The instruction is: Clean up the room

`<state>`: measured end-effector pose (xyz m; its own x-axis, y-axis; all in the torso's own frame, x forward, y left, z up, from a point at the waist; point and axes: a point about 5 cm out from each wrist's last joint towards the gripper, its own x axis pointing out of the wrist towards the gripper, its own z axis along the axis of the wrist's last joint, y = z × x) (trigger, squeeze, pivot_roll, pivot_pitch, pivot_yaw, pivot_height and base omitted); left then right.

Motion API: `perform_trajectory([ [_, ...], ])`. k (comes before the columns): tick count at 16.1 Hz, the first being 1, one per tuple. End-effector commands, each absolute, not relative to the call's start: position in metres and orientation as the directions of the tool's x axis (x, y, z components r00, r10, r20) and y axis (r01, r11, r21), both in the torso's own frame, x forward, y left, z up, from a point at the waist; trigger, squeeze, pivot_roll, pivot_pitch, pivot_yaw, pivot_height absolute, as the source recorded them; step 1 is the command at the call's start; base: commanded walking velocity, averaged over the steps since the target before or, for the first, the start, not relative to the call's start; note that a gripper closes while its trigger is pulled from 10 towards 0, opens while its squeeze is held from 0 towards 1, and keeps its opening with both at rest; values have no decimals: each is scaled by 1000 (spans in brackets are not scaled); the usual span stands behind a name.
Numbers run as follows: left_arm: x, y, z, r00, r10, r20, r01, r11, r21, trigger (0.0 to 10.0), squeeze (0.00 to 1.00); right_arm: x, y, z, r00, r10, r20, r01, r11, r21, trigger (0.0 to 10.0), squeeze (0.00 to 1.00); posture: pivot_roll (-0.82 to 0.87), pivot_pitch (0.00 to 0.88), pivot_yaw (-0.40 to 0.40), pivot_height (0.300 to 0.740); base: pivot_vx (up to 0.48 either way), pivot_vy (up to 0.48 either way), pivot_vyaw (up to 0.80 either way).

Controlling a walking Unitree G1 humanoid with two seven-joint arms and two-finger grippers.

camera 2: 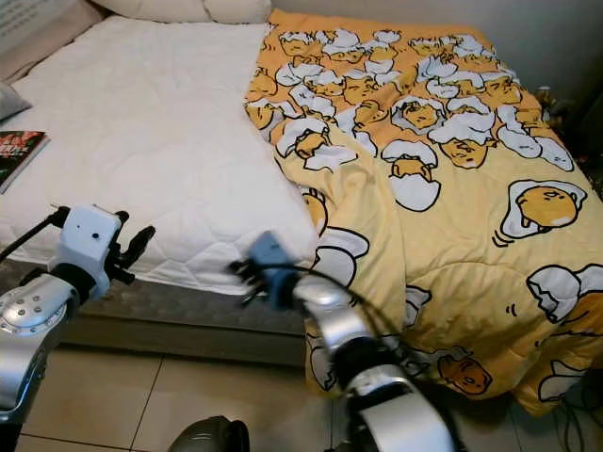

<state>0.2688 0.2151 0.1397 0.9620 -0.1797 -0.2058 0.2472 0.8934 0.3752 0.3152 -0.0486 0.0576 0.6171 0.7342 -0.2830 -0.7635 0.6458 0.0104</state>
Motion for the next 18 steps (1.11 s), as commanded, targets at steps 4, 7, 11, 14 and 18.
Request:
perform_trajectory([
  [4, 261, 195, 115, 964, -167, -205, 209, 958, 199, 10000, 0, 313, -132, 59, 937, 287, -201, -279, 958, 65, 10000, 1000, -24, 0, 70, 740, 0, 0, 0],
  [7, 256, 180, 105, 971, -143, -194, 170, 977, 132, 10000, 27, 284, -161, 72, 989, 116, -90, -111, 992, 61, 10000, 1000, -46, 0, 85, 740, 0, 0, 0],
  [11, 256, 180, 103, 981, -95, -170, 113, 989, 100, 10000, 1000, 255, -176, 81, 997, 0, -77, 4, 998, 56, 10000, 1000, -64, 0, 83, 740, 0, 0, 0],
  [14, 261, 182, 109, 989, -84, -123, 97, 990, 103, 10000, 1000, 245, -178, 79, 991, -44, -127, 49, 998, 37, 10000, 1000, -48, 0, 52, 740, 0, 0, 0],
  [18, 258, 186, 108, 991, -65, -115, 76, 992, 96, 10000, 1000, 252, -168, 83, 991, -13, -134, 16, 1000, 21, 10000, 1000, -24, 0, 32, 740, 211, 0, 800],
])
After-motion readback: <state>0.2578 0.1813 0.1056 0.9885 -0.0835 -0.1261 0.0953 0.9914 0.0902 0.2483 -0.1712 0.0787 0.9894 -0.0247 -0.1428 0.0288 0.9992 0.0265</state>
